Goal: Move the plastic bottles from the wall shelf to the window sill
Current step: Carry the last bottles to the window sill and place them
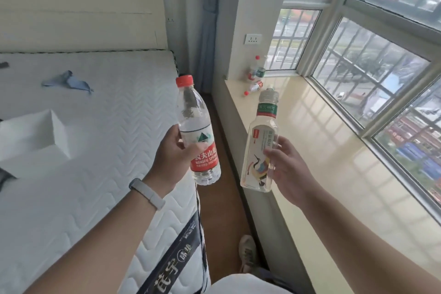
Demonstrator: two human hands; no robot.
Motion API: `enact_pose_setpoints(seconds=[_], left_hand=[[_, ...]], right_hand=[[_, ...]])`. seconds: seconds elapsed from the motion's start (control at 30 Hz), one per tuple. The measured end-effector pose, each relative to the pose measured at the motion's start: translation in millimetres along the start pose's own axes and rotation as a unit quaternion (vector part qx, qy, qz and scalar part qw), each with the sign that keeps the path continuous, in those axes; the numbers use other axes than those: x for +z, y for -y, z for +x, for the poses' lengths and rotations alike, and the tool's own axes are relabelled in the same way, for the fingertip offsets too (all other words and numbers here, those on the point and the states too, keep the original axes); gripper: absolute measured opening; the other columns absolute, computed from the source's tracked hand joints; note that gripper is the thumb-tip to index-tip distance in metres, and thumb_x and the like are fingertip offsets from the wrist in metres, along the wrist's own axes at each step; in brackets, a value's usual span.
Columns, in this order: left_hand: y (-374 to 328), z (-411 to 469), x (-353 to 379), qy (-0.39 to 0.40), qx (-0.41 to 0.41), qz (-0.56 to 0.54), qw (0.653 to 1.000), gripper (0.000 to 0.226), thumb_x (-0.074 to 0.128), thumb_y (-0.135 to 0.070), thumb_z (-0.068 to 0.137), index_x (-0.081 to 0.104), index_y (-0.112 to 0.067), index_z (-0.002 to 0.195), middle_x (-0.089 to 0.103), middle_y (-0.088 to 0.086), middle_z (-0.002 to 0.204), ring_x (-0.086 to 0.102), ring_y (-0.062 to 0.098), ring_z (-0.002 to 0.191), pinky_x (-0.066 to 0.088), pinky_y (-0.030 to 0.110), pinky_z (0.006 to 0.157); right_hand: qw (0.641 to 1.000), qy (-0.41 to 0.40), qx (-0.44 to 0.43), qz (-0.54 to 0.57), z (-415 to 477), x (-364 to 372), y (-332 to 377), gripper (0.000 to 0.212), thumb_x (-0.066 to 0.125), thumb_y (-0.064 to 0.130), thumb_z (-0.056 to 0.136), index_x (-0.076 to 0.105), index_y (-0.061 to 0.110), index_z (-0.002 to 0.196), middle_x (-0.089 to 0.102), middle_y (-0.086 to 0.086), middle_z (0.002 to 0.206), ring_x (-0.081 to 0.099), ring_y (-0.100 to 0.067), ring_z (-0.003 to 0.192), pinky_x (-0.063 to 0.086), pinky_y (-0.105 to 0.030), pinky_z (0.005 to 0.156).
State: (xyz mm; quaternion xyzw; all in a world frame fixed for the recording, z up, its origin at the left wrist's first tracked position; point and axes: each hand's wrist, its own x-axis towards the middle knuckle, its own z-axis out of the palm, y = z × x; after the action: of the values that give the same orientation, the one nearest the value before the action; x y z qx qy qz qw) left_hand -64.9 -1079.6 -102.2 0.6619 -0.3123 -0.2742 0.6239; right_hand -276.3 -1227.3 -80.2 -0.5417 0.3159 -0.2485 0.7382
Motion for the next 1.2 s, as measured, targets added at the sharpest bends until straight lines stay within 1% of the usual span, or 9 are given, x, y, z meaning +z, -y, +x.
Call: enact_pose_setpoints(seconds=[0.13,0.27,0.5,0.57,0.73,0.83,0.9,1.0,1.2], left_hand=[[3,17,-11,-0.043,-0.010,-0.003,0.999,0.052,0.075,-0.042,0.075,0.060,-0.027,0.122,0.071,-0.006,0.111,0.069,0.020,0.105,0.061,0.033,0.080],[7,39,-12,-0.071,-0.032,0.001,0.997,0.061,0.076,-0.051,0.070,0.060,-0.030,0.125,0.071,-0.007,0.115,0.069,0.022,0.107,0.060,0.045,0.089],[16,114,31,-0.091,-0.064,0.003,0.994,0.061,0.078,-0.052,0.065,0.062,-0.029,0.119,0.072,-0.006,0.111,0.070,0.023,0.105,0.060,0.047,0.089],[14,146,54,-0.076,-0.063,0.013,0.995,0.059,0.079,-0.050,0.066,0.063,-0.028,0.119,0.072,-0.005,0.112,0.069,0.023,0.105,0.060,0.046,0.088],[2,223,120,-0.035,-0.057,0.030,0.997,0.055,0.080,-0.043,0.071,0.063,-0.027,0.121,0.072,-0.008,0.110,0.069,0.019,0.104,0.059,0.032,0.080],[-4,262,157,-0.017,-0.057,0.036,0.998,0.046,0.080,-0.034,0.077,0.063,-0.027,0.119,0.073,-0.010,0.109,0.070,0.015,0.103,0.058,0.026,0.075],[-7,282,177,-0.007,-0.060,0.045,0.997,0.040,0.081,-0.029,0.083,0.064,-0.028,0.119,0.073,-0.012,0.107,0.070,0.011,0.102,0.058,0.023,0.072],[-12,306,199,0.007,-0.061,0.062,0.996,0.040,0.079,-0.027,0.085,0.062,-0.028,0.122,0.073,-0.012,0.108,0.070,0.007,0.101,0.058,0.023,0.073],[-20,349,215,0.004,-0.046,0.067,0.997,0.046,0.080,-0.031,0.082,0.059,-0.033,0.122,0.071,-0.015,0.110,0.069,0.009,0.103,0.058,0.025,0.077]], right_hand=[[0.999,0.025,-0.018,-0.016,34,12,6,0.045,0.063,0.020,0.075,0.054,0.016,0.118,0.070,-0.003,0.100,0.073,-0.019,0.090,0.054,-0.046,0.081],[0.998,0.037,-0.025,-0.033,74,9,10,0.045,0.064,0.020,0.074,0.054,0.016,0.118,0.073,-0.002,0.097,0.073,-0.023,0.091,0.055,-0.053,0.087],[0.998,0.058,0.005,-0.007,161,-35,22,0.048,0.062,0.018,0.077,0.053,0.012,0.123,0.068,-0.004,0.099,0.072,-0.020,0.093,0.059,-0.041,0.076],[0.998,0.055,0.008,0.003,189,-57,30,0.047,0.062,0.018,0.077,0.053,0.012,0.123,0.069,-0.003,0.099,0.071,-0.020,0.094,0.059,-0.041,0.079],[0.999,0.042,0.015,0.021,254,-119,51,0.051,0.062,0.019,0.078,0.050,0.013,0.128,0.070,-0.002,0.103,0.070,-0.023,0.103,0.060,-0.038,0.075],[0.999,0.032,0.005,0.008,287,-151,63,0.052,0.063,0.022,0.078,0.050,0.017,0.128,0.068,-0.004,0.113,0.068,-0.025,0.108,0.057,-0.045,0.085],[0.999,0.035,-0.010,-0.006,304,-166,71,0.054,0.064,0.023,0.078,0.049,0.019,0.130,0.066,-0.005,0.118,0.068,-0.023,0.109,0.057,-0.043,0.086],[0.999,0.037,-0.022,-0.012,321,-182,79,0.052,0.064,0.024,0.079,0.049,0.022,0.129,0.068,0.000,0.116,0.067,-0.019,0.110,0.059,-0.035,0.080],[0.999,0.045,-0.012,-0.018,358,-200,88,0.051,0.065,0.025,0.078,0.049,0.021,0.126,0.069,-0.001,0.112,0.068,-0.021,0.108,0.057,-0.039,0.087]])
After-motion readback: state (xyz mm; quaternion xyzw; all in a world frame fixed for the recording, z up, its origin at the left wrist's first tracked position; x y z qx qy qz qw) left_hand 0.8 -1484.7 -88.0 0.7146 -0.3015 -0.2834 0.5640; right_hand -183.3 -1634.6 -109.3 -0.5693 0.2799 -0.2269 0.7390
